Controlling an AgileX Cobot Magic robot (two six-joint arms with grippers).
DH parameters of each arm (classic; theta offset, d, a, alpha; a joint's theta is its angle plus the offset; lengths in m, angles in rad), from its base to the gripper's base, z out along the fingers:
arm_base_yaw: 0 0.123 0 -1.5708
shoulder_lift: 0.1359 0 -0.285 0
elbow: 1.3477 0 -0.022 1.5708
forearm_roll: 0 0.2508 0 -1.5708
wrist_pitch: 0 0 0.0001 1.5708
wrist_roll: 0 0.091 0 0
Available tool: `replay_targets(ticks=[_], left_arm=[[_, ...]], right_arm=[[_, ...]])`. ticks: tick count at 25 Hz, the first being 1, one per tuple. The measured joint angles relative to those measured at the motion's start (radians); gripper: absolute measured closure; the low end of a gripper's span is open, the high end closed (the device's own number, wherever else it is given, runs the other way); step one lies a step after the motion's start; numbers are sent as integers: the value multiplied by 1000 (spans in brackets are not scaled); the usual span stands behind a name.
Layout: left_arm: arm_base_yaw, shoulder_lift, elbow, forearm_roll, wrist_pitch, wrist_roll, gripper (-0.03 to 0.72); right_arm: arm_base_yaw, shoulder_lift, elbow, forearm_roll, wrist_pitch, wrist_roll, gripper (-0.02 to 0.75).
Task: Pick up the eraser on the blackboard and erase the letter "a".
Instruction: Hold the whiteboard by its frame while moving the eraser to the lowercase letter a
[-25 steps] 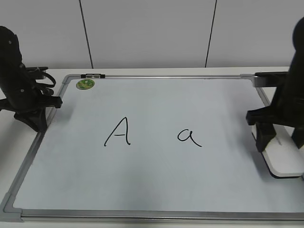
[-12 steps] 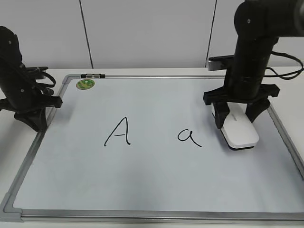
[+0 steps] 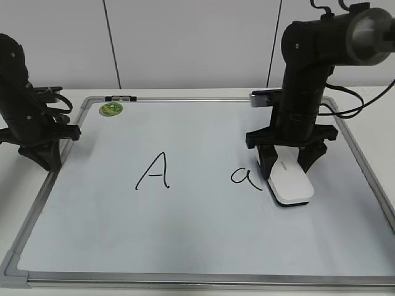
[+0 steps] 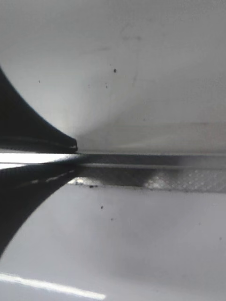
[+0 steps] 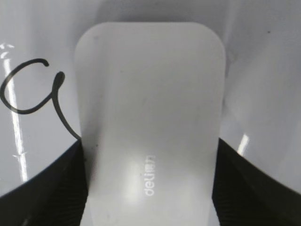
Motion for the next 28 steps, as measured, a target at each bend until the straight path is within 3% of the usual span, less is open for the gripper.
replay_targets(ticks=[11, 28], left_arm=[[0, 0, 0, 0, 0, 0, 634], [2, 0, 0, 15, 4, 0, 634]], right_arm=[[21, 40, -22, -4, 15, -5, 216], [171, 76, -67, 11, 30, -48, 216]])
